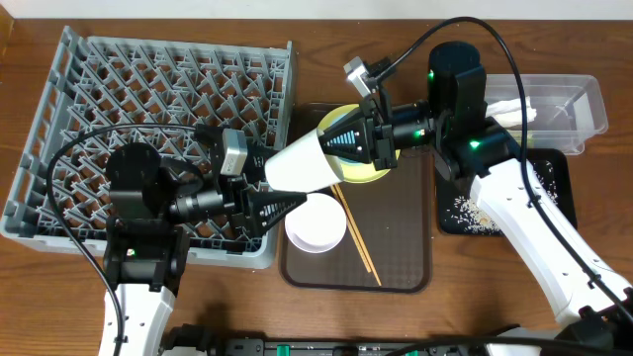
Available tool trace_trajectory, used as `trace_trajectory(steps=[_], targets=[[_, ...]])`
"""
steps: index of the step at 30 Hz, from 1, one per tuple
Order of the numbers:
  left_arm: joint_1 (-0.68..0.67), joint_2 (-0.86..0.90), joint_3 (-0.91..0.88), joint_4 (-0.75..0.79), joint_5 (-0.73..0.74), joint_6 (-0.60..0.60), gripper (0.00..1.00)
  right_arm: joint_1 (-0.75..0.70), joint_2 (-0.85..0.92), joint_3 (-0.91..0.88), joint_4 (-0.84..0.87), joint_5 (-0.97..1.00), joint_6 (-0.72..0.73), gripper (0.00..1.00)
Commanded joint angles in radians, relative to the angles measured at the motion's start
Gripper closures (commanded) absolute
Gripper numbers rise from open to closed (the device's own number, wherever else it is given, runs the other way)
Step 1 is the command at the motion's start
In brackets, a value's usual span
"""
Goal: Sort waste into correct bins and load items into the dishwasher
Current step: 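Hand the white cup from the right gripper to the left gripper, then place the white cup upside down in the dish rack with left gripper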
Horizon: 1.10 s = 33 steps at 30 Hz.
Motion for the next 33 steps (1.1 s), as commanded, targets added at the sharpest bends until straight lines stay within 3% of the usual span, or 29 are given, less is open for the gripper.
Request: trace_trajectory(steps=[1,4,10,16,22,24,30,33], targets=[[0.004,0.000,0.016,0.021,-0.018,0.003,0.36,0.008,-0.002,0.005,0.002,-0.056,0.016,0.97],[0.005,0.000,0.016,0.032,-0.019,0.003,0.38,0.008,-0.002,0.005,0.002,-0.056,0.015,0.80],[0.005,0.000,0.016,0.029,-0.051,0.003,0.39,0.004,-0.002,0.005,0.002,-0.055,0.014,0.67],[0.005,0.000,0.016,-0.005,-0.125,0.008,0.39,-0.058,-0.002,0.005,-0.006,-0.022,0.015,0.43],[0.014,0.000,0.016,-0.013,-0.132,0.008,0.41,-0.169,-0.002,0.005,-0.104,0.133,-0.006,0.29],[0.028,0.000,0.016,-0.058,-0.194,0.009,0.42,-0.201,-0.002,0.005,-0.157,0.203,-0.039,0.29],[0.077,-0.001,0.016,-0.316,-0.663,0.056,0.42,-0.264,-0.002,0.005,-0.355,0.406,-0.126,0.32],[0.100,-0.010,0.017,-0.391,-0.811,0.056,0.42,-0.268,-0.002,0.006,-0.454,0.521,-0.190,0.35]])
